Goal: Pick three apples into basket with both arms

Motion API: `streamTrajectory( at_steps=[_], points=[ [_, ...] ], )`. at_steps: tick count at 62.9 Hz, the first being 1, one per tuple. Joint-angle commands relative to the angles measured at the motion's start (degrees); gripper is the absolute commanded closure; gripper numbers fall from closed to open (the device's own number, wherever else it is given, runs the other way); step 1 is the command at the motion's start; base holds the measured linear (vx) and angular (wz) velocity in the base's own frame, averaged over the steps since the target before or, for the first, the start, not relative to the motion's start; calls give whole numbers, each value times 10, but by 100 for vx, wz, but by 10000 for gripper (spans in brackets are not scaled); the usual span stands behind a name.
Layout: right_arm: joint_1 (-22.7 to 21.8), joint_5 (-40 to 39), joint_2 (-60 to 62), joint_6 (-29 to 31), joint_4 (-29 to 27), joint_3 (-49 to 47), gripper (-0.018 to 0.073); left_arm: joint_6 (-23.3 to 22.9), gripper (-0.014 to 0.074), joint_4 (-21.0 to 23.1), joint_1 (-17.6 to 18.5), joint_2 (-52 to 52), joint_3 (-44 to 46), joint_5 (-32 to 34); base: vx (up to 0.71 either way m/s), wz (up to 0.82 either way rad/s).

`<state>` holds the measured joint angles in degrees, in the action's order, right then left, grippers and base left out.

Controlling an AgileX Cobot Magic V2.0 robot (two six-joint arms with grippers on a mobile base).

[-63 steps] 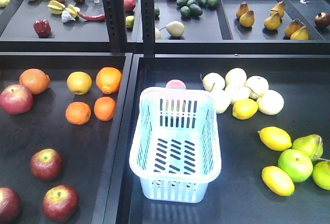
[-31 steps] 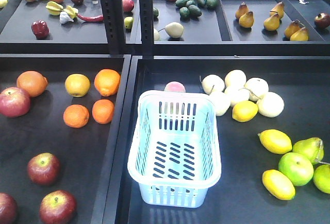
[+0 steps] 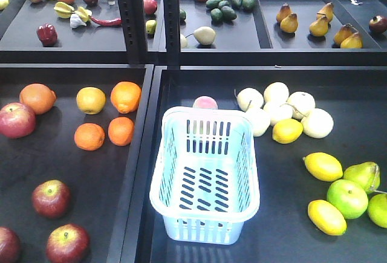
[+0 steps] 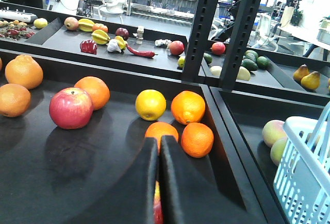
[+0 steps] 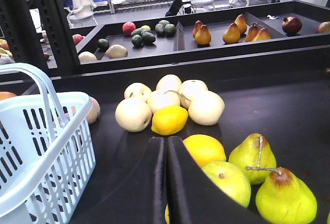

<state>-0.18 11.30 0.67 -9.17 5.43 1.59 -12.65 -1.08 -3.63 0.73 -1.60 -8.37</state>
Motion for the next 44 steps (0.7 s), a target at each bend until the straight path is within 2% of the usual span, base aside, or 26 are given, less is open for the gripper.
streamTrajectory(
  at_steps=[1, 30, 36, 44],
  points=[
    [1, -44, 7, 4, 6, 7, 564, 1, 603, 3, 3, 7, 14, 46, 0, 0],
    [1, -44, 7, 4, 6, 7, 564, -5, 603, 4, 3, 7, 14, 52, 0, 0],
    [1, -43, 7, 4, 6, 7, 564, -54, 603, 11, 3, 7, 14, 58, 0, 0],
    [1, -44, 7, 4, 6, 7, 564, -166, 603, 53, 3, 7, 14, 59, 0, 0]
  ],
)
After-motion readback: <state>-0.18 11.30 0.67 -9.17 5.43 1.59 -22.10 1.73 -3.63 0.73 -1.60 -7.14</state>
